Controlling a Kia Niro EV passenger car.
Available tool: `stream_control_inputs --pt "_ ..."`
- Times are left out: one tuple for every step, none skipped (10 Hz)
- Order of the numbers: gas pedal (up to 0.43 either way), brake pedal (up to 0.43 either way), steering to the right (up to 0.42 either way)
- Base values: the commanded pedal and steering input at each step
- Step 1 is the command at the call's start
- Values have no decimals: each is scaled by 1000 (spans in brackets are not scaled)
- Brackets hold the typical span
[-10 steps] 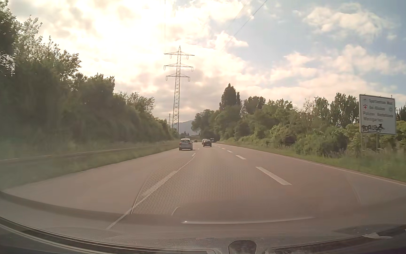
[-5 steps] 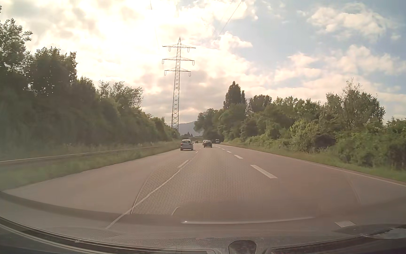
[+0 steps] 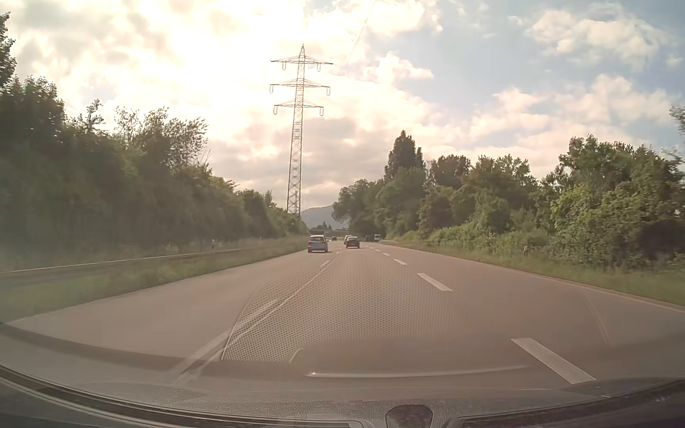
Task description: Follow the waypoints while adhering to traffic rules and regulations
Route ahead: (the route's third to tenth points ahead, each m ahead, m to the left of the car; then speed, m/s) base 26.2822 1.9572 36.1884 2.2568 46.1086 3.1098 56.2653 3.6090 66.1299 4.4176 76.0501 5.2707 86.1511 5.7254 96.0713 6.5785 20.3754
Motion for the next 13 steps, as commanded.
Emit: stream_control_inputs --pt "169 0 -8" --pt "169 0 -8" --pt "169 0 -8" --pt "169 0 -8" --pt "169 0 -8" --pt "169 0 -8" --pt "169 0 -8" --pt "169 0 -8" --pt "169 0 -7" --pt "169 0 -7" --pt "169 0 -7" --pt "169 0 -7" --pt "169 0 -6"
